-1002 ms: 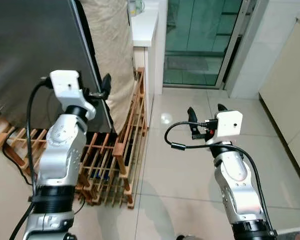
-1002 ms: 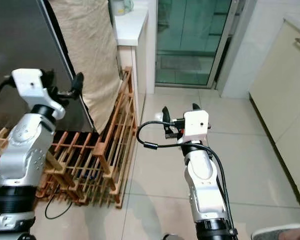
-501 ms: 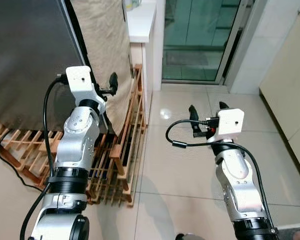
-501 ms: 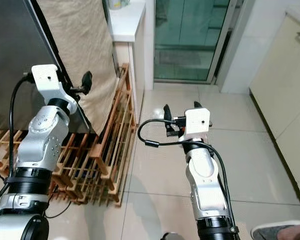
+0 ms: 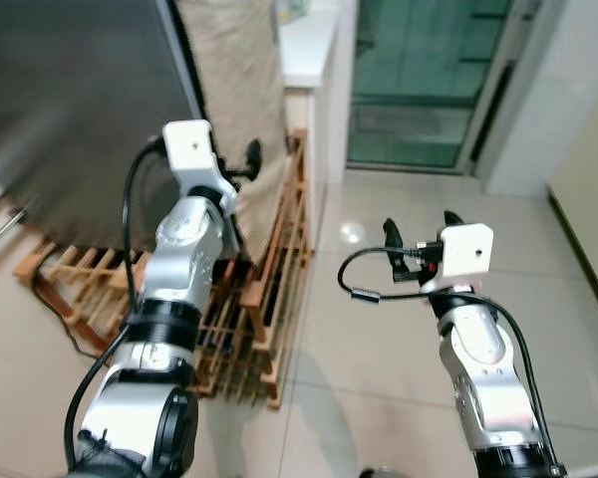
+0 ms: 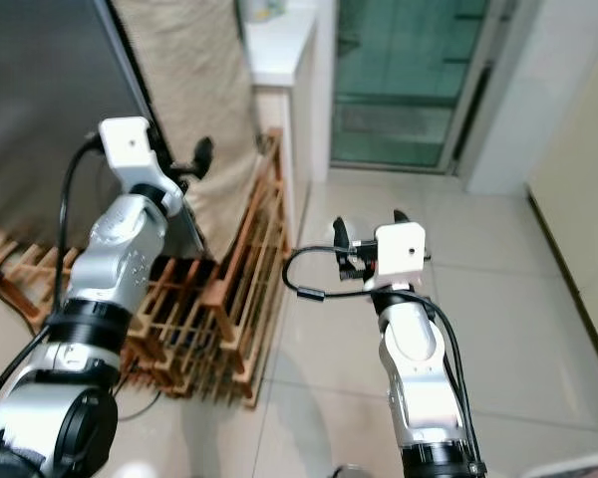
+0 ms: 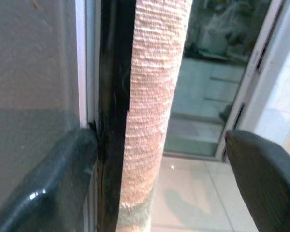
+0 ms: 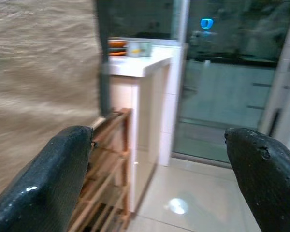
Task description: Restocking fridge
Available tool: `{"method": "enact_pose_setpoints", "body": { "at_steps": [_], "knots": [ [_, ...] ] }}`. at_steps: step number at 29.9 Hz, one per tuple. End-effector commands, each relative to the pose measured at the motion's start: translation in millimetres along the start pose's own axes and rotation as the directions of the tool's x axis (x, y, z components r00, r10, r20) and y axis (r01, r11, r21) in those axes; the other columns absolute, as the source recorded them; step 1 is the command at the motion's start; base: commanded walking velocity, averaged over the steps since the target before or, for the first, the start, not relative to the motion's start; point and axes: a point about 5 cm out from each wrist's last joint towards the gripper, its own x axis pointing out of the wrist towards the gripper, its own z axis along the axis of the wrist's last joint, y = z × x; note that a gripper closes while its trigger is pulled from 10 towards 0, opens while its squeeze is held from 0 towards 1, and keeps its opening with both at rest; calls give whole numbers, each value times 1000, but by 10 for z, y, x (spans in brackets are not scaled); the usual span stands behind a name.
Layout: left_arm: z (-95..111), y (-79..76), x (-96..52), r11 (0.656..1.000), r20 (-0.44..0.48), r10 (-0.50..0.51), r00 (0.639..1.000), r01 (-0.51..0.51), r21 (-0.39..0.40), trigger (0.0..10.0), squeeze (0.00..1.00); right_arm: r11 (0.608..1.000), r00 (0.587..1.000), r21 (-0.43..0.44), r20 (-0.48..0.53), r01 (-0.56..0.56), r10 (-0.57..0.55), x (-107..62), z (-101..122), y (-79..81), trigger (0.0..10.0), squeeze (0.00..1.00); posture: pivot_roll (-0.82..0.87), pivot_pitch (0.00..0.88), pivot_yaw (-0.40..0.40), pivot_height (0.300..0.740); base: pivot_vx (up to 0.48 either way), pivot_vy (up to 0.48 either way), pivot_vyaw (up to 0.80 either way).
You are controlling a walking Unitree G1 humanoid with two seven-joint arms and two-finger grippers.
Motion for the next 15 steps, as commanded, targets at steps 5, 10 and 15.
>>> {"method": "enact_pose_setpoints", "body": {
  "at_steps": [5, 10, 15],
  "knots": [
    [-38, -741, 169, 947, -11, -309, 951, 307, -96, 10000, 0, 1000, 1000, -3, 1, -15, 15, 50, 39, 31, 10000, 0, -173, 0, 114, 740, 0, 0, 0],
    [14, -1289, 24, 745, 93, -632, 769, 637, -198, 10000, 0, 999, 999, -3, -2, -39, 39, 72, 35, 69, 10000, 0, -163, 0, 111, 740, 0, 0, 0],
    [116, -1579, -174, 523, 216, -793, 570, 818, -239, 10000, 0, 998, 998, 0, -9, -55, 55, 89, 23, 101, 10000, 0, -158, 0, 107, 740, 0, 0, 0]
  ]
}}
